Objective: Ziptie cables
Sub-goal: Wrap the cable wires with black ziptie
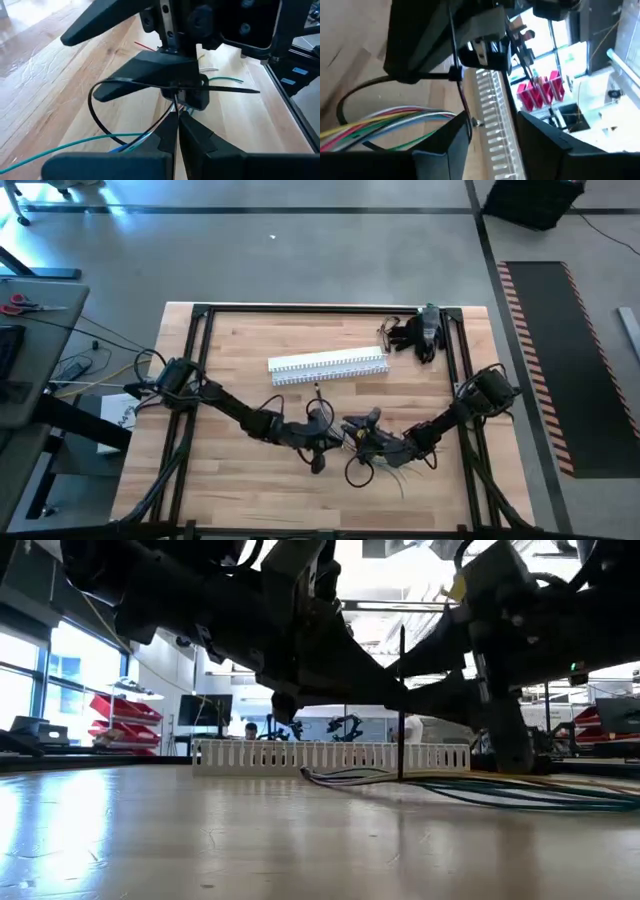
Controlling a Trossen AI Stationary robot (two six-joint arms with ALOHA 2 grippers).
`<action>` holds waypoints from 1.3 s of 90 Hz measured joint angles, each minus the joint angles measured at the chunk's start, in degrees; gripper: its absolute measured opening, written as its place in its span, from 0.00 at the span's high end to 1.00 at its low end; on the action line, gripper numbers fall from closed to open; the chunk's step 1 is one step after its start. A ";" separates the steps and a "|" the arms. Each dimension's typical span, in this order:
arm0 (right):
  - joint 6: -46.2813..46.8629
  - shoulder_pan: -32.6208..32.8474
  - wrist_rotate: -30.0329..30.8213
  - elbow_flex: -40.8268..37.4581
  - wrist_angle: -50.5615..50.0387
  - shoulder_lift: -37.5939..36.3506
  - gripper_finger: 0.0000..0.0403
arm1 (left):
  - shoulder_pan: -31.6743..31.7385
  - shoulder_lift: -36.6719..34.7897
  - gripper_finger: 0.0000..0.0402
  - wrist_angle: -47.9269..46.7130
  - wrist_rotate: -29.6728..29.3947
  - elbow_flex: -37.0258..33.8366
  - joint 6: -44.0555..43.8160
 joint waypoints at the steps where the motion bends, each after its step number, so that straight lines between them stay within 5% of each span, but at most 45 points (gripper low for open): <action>1: 0.37 -0.01 -0.14 0.00 -0.21 0.00 0.62 | 0.00 0.00 1.00 0.00 0.00 0.00 0.00; 67: 30.86 -0.23 -8.62 -0.02 -9.23 0.00 0.63 | -0.04 0.00 1.00 0.04 -0.76 0.00 0.04; 102: 29.46 -0.23 -7.55 -0.02 -9.76 0.00 0.96 | -0.04 0.00 1.00 -0.24 -1.58 0.00 -0.70; 117: 25.00 -0.21 -5.72 -0.02 -9.76 0.02 1.00 | -0.03 0.00 1.00 -1.81 -2.74 0.02 -1.60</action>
